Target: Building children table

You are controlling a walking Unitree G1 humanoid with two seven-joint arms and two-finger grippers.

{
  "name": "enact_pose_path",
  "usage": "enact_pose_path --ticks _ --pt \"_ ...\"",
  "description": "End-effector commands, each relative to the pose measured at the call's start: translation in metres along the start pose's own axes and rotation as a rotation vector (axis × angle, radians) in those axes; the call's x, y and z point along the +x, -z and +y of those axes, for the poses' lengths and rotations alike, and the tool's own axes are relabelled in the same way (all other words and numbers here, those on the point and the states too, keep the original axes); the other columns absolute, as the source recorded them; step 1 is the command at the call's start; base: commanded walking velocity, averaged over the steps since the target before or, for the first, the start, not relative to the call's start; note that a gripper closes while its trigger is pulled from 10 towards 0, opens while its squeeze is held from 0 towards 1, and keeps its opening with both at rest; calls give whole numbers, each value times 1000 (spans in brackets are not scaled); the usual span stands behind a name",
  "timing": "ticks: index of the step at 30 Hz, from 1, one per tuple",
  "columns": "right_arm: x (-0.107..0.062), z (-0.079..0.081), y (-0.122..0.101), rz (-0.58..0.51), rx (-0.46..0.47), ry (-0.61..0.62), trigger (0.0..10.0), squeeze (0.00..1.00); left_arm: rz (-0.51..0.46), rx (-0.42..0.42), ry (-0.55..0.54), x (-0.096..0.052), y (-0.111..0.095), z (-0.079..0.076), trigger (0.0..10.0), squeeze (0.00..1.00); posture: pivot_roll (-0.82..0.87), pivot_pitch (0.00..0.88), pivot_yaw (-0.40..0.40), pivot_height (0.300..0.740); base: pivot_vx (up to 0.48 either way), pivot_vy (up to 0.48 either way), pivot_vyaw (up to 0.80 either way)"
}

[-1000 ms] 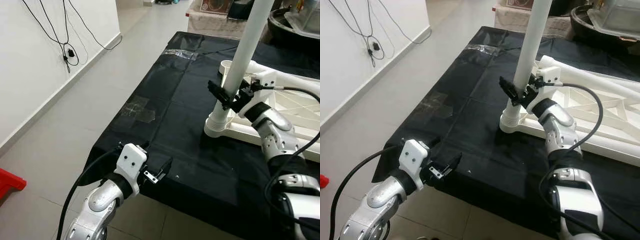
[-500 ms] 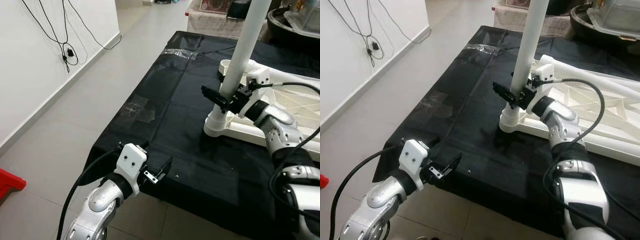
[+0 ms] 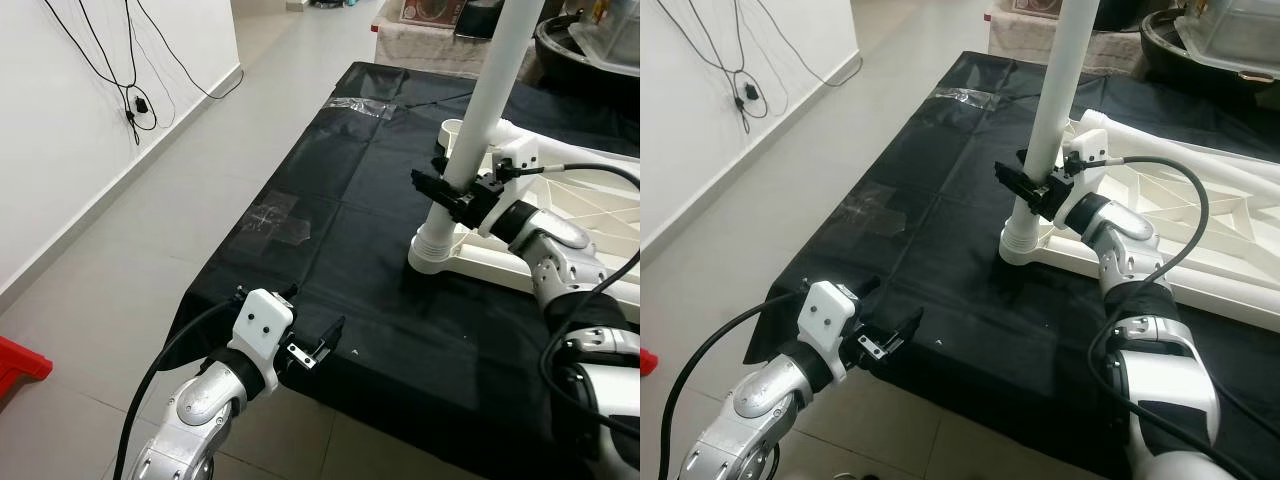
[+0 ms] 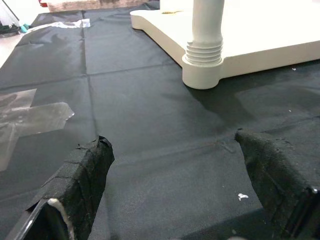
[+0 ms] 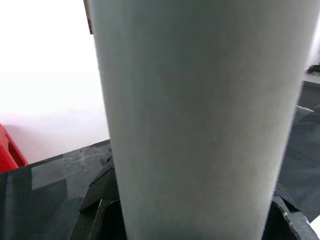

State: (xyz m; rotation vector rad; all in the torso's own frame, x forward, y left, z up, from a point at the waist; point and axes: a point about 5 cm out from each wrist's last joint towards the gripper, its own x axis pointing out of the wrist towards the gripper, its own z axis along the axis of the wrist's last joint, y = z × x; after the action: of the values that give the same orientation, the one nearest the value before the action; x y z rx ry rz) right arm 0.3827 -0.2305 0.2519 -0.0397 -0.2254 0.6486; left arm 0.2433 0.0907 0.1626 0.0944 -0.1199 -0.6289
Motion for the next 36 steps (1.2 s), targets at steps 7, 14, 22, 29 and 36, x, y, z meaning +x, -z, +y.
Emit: enact_pose_path --ticks 7,14,22,29,36 --pt "-3 12 19 -7 42 -36 0 0 13 1 5 -1 4 -2 10000 0 124 170 -18 740 0 0 0" --pt "-4 17 34 -22 27 184 0 0 11 4 4 0 4 0 10000 0 120 169 -16 740 0 0 0" --pt "-22 12 54 54 -51 866 0 0 7 6 8 2 4 0 10000 0 118 172 -12 740 0 0 0" --pt "-26 48 61 51 132 1276 0 0 5 8 12 3 3 0 10000 0 118 174 -11 740 0 0 0" --pt "5 96 59 74 290 1288 10000 0 4 6 13 3 4 -1 10000 0 120 178 -15 740 0 0 0"
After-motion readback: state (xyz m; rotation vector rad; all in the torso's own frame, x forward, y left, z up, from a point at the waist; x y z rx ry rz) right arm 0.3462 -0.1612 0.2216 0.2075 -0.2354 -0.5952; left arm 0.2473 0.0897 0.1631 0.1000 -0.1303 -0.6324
